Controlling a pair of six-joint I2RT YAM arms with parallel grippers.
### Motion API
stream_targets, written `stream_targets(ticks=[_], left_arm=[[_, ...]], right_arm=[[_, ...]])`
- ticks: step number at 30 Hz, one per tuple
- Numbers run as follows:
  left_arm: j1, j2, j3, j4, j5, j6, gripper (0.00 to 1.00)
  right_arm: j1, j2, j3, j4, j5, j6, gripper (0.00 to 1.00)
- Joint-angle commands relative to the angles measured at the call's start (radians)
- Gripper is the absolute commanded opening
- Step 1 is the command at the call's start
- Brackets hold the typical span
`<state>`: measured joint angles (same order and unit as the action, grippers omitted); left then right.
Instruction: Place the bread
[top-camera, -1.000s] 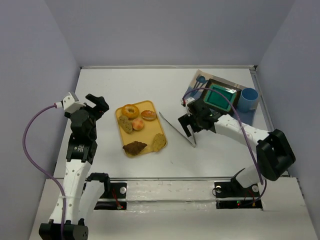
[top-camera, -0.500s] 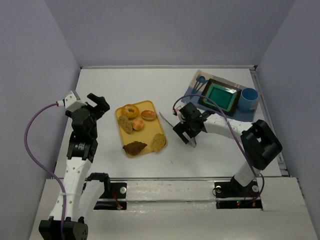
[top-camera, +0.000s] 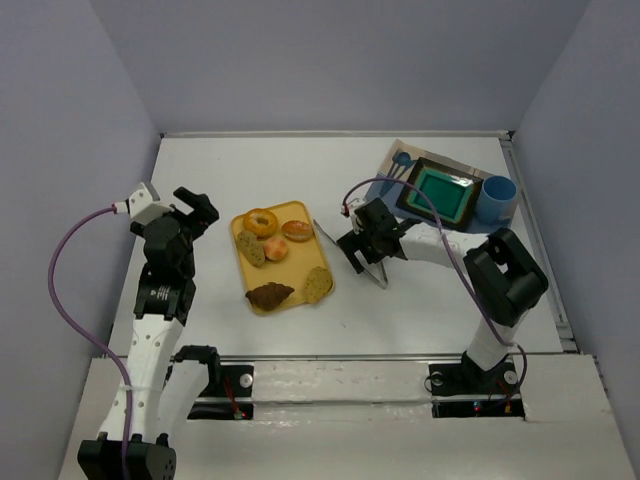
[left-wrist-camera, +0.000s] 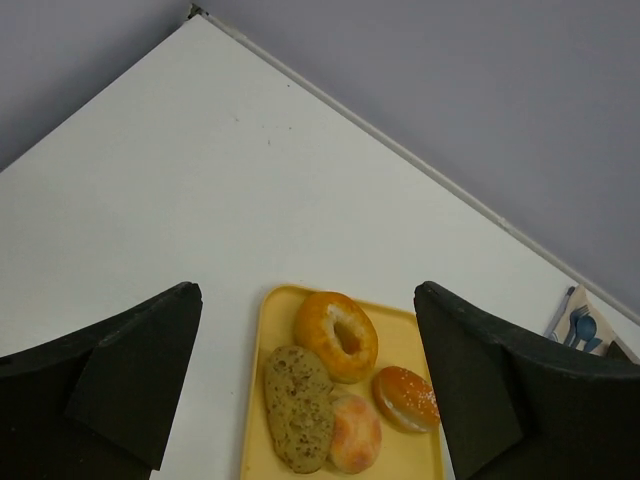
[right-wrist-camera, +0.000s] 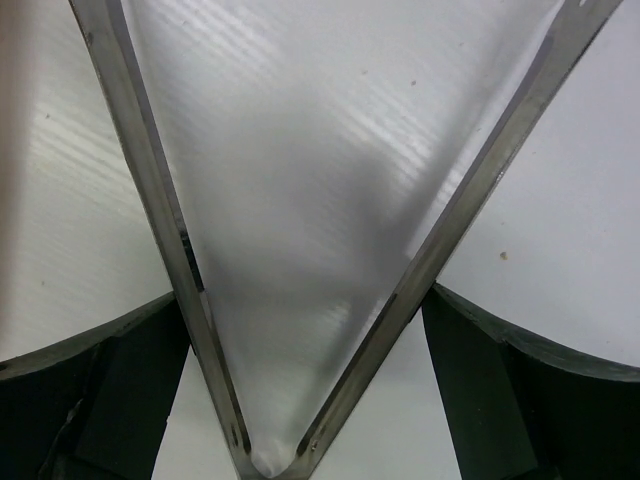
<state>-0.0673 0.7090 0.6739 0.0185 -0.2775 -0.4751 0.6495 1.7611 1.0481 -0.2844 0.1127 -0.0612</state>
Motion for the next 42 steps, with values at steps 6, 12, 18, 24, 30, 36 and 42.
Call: stream_targets(ticks=[6,12,18,24,30,36,42], left_arm=[[0.003,-0.022,-0.017,0.038,-0.028,0.007,0.99],[0.003,-0.039,-0.02,0.034,-0.045,0.004,0.99],[0.003,-0.054,-0.023,0.031,-0.06,0.001,0.99],[0.001,-0.069,-0.025,0.028,-0.069,-0.003,0.99],[0.003,-0.077,-0.028,0.029,-0.062,-0.01,0.99],[0.003,-0.074,-0.028,0.029,-0.054,-0.016,0.99],[0.001,-0.072,-0.028,0.031,-0.045,-0.019,0.99]], right_arm=[[-0.039,0.058,0.01,0.037,0.039,0.035,1.0],[-0.039,0.132,0.059,-0.022,0.015,0.031,0.93],[-0.039,0.074,0.056,-0.004,-0.034,0.04,0.61],[-0.039,-0.112,0.052,-0.015,0.008,0.121,0.43],[-0.039,-0.34,0.07,-0.159,-0.062,0.254,0.43],[-0.039,-0.497,0.021,-0.187,-0.394,0.293,0.43],[0.03,-0.511,0.012,-0.209,-0.674,0.222,0.45]])
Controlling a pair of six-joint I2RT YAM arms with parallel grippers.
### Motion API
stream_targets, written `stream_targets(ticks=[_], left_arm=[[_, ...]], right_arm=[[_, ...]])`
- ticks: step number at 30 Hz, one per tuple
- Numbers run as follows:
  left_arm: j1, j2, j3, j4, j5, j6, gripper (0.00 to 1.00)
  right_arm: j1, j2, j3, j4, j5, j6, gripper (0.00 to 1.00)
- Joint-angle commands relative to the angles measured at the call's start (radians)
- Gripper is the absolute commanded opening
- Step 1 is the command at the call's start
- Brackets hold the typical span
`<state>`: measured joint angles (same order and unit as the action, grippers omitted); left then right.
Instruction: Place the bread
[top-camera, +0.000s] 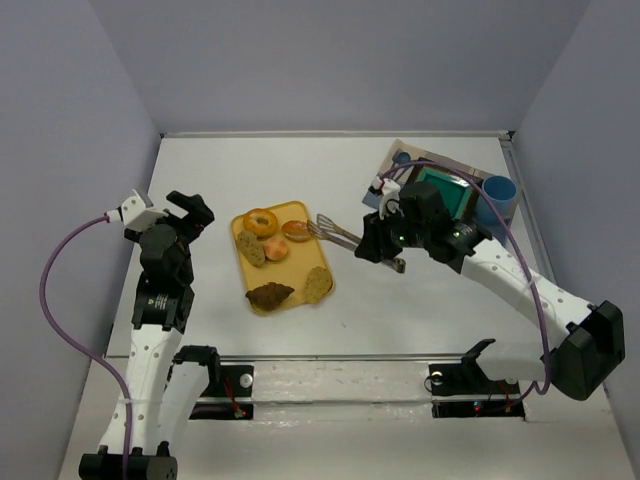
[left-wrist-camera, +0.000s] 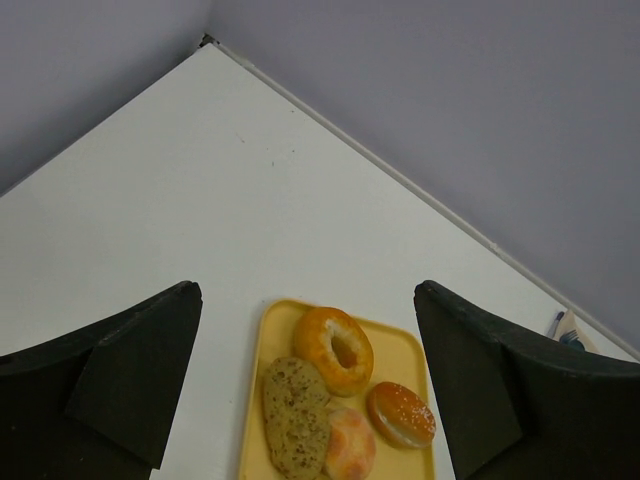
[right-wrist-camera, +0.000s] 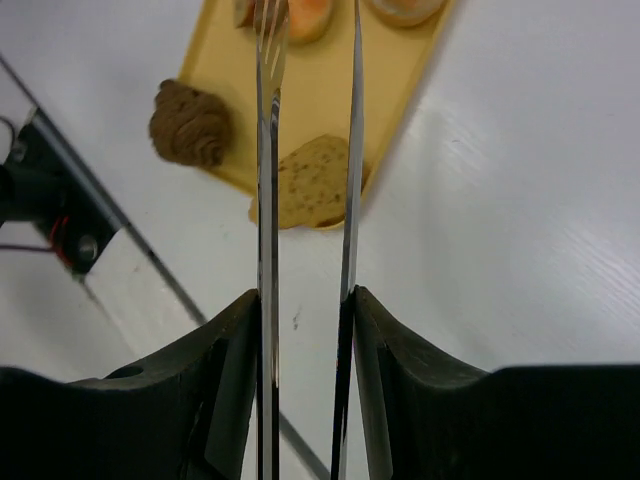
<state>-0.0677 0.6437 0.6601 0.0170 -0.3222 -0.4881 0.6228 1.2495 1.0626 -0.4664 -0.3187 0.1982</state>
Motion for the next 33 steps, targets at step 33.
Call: stream_targets(ticks=[33], left_arm=[[0.003,0.017,-0.017,0.028,-0.017,-0.015,0.99]], right_arm=[[0.187,0.314,0.066,0.046,-0.333,-0.141,0.53]])
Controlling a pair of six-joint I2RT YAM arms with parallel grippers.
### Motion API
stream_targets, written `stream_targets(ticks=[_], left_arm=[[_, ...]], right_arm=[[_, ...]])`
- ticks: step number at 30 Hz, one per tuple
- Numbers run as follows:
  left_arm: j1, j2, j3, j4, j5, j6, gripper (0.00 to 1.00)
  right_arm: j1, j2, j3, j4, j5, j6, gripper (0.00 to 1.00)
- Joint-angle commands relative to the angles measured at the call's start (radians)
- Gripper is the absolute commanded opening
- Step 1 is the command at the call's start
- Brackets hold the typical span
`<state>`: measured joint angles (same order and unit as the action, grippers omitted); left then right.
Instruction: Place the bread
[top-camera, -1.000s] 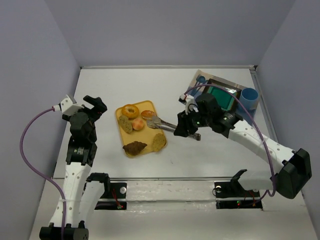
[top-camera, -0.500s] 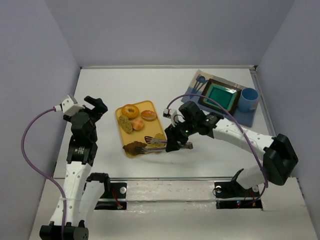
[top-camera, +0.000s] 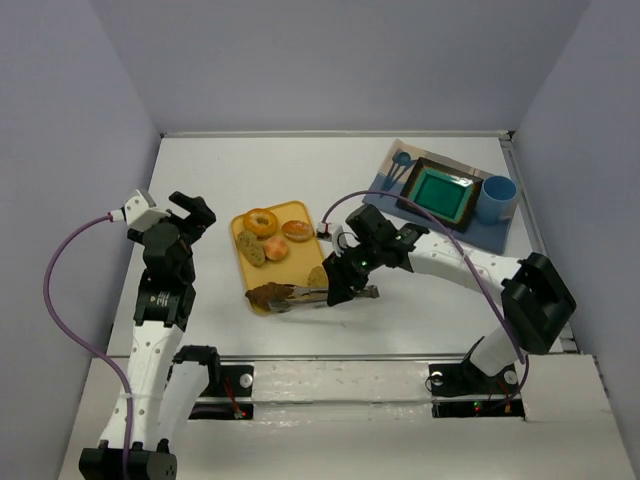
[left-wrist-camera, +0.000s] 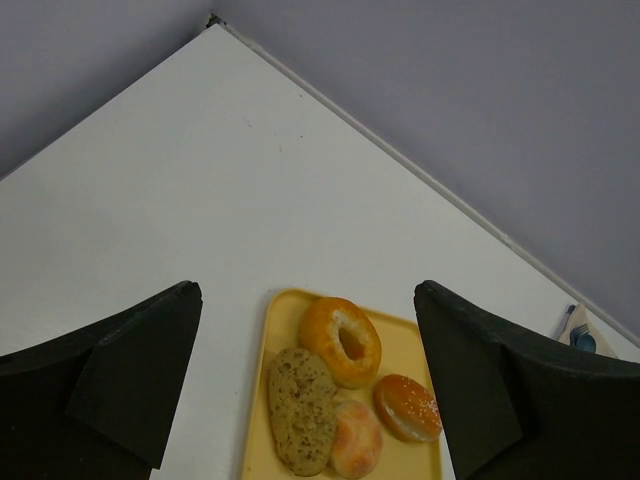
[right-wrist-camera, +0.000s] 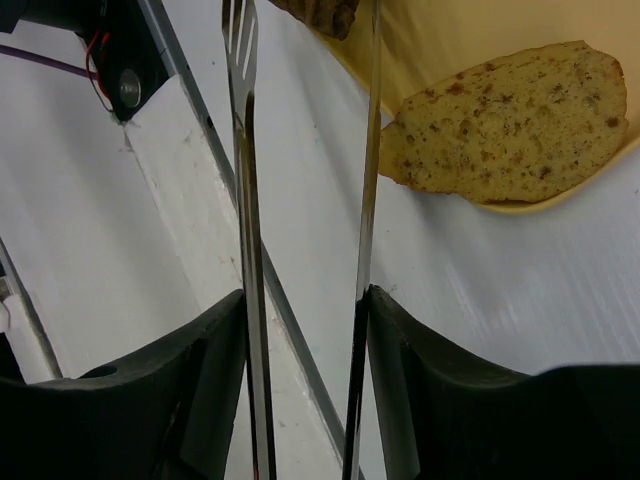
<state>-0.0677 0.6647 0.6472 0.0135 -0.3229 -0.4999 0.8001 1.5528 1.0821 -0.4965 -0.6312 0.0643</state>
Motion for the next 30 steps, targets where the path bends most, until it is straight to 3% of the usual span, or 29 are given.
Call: stream_targets(ticks=[1,9,14,17,20,21,24,30], left_arm=[[0.002,-0.004,-0.004,0.032,-0.016,-0.003,0.99],[0.003,-0.002,-0.004,0.032,-0.019,-0.006,0.99],[0.003,-0.01,-0.004,0.032,-0.013,-0.006,0.99],[0.003,-0.017,-0.006,0.032,-0.012,-0.008,0.99],[0.003,-0.025,-0.008,0.032,-0.013,-0.011,0.99],[0.003,-0.028,-0.009,0.032,-0.013,-0.011,0.99],[0.003,-0.031,-0.009,0.032,-0.015,-0.011,0.99],[0.003,-0.036,-0.008,0.029,-0.027,-0.006,0.99]], right_arm=[[0.01,0.012,0.045,0.093,-0.015,0.005,0.52],[0.01,-0.043,0.015,0.139,0.044,0.043,0.31],[0.01,-0.12,0.012,0.15,0.126,0.072,0.26],[0.01,-0.207,0.013,0.164,0.218,0.095,0.24],[0.01,-0.296,0.019,0.164,0.423,0.106,0.24],[-0.005,-0.313,0.021,0.159,0.549,0.12,0.25],[-0.083,-0.359,0.018,0.151,0.683,0.173,0.25],[-0.39,-0.353,0.004,0.142,0.901,0.324,0.26]])
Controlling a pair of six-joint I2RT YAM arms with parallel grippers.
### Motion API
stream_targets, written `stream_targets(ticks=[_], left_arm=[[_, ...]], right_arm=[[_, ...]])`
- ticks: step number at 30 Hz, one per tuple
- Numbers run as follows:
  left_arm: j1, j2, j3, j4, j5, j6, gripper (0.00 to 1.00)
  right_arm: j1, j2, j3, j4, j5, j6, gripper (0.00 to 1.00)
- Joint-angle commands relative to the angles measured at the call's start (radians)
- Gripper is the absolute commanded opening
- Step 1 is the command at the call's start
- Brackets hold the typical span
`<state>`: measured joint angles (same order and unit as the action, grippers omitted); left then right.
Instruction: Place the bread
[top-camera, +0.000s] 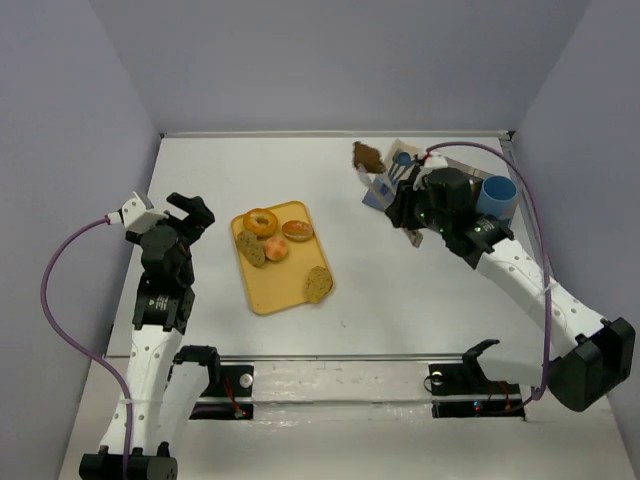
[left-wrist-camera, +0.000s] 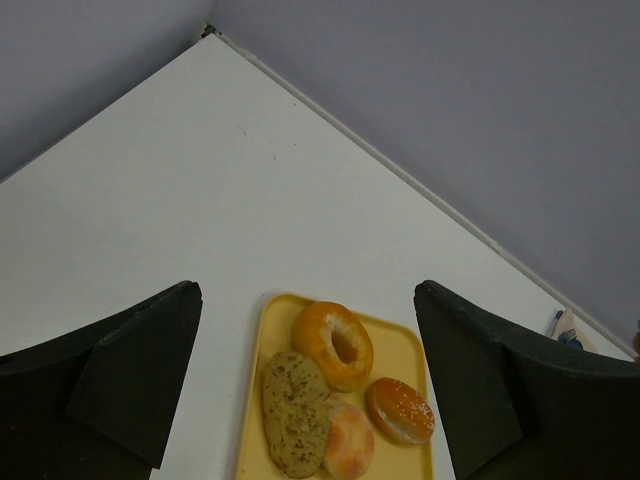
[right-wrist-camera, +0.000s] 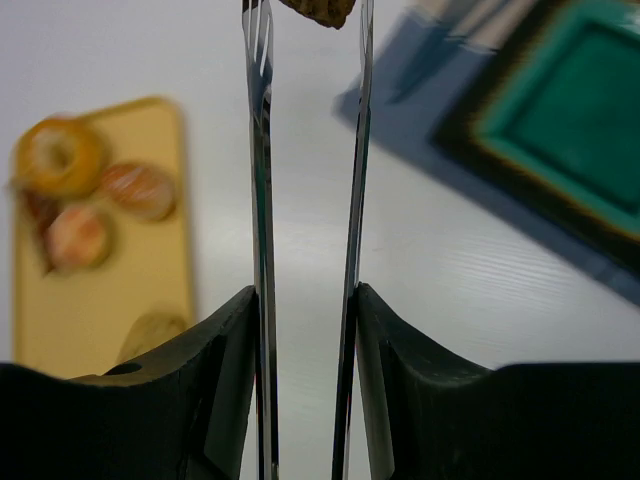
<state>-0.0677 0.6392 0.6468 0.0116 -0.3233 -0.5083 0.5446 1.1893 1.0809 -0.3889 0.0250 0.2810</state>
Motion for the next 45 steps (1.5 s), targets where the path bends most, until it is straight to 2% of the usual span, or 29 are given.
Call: stream_targets(ticks=[1,4,5,8,12,13,16,20,28,29,32,33,36,37,41,45], left_arm=[[0.003,-0.01,-0.006,0.028,-0.033,-0.002,0.99],[0.003,-0.013,-0.013,0.028,-0.036,-0.007,0.99],[0.002,-0.013,-0.013,0.028,-0.037,-0.006,0.99],[0.003,-0.015,-0.013,0.027,-0.042,-0.007,0.99],[0.003,-0.007,-0.012,0.027,-0.042,-0.004,0.99],[0.003,-0.007,-0.012,0.027,-0.043,-0.004,0.99],[0.003,-0.004,-0.012,0.025,-0.045,-0.004,0.99],[0.003,-0.001,-0.01,0.025,-0.046,-0.004,0.99],[0.003,-0.003,-0.009,0.027,-0.042,-0.002,0.99],[0.002,-0.003,-0.009,0.025,-0.042,-0.002,0.99],[0.003,-0.006,-0.009,0.024,-0.04,-0.006,0.99],[0.003,-0.009,-0.009,0.024,-0.039,-0.007,0.99],[0.003,-0.01,-0.01,0.022,-0.036,-0.009,0.99],[0.003,-0.01,-0.009,0.022,-0.034,-0.007,0.99],[0.003,-0.015,-0.009,0.022,-0.031,-0.009,0.99],[0.002,-0.015,-0.009,0.021,-0.031,-0.01,0.99]], right_arm=[[-0.156,0.036,0.019,0.035,0.291,0.116,0.26],[-0.224,0.129,0.034,0.035,0.48,0.118,0.27],[-0.279,0.157,0.039,0.036,0.48,0.116,0.27],[-0.339,0.268,0.066,0.038,0.412,0.118,0.28],[-0.348,0.355,0.093,0.042,0.366,0.099,0.29],[-0.348,0.368,0.097,0.042,0.354,0.098,0.33],[-0.348,0.36,0.096,0.044,0.355,0.099,0.44],[-0.348,0.316,0.083,0.042,0.339,0.077,0.68],[-0.348,0.136,0.047,-0.01,0.256,0.072,0.74],[-0.348,0.121,0.042,-0.014,0.238,0.069,0.72],[-0.348,0.058,0.022,-0.007,0.029,0.008,0.67],[-0.348,0.044,0.021,-0.004,-0.152,-0.02,0.66],[-0.301,-0.009,0.001,-0.001,-0.379,-0.097,0.64],[-0.244,-0.023,-0.006,-0.001,-0.461,-0.123,0.63],[-0.06,-0.045,-0.01,-0.037,-0.468,-0.099,0.63],[0.116,0.032,0.011,-0.114,-0.442,-0.022,0.63]])
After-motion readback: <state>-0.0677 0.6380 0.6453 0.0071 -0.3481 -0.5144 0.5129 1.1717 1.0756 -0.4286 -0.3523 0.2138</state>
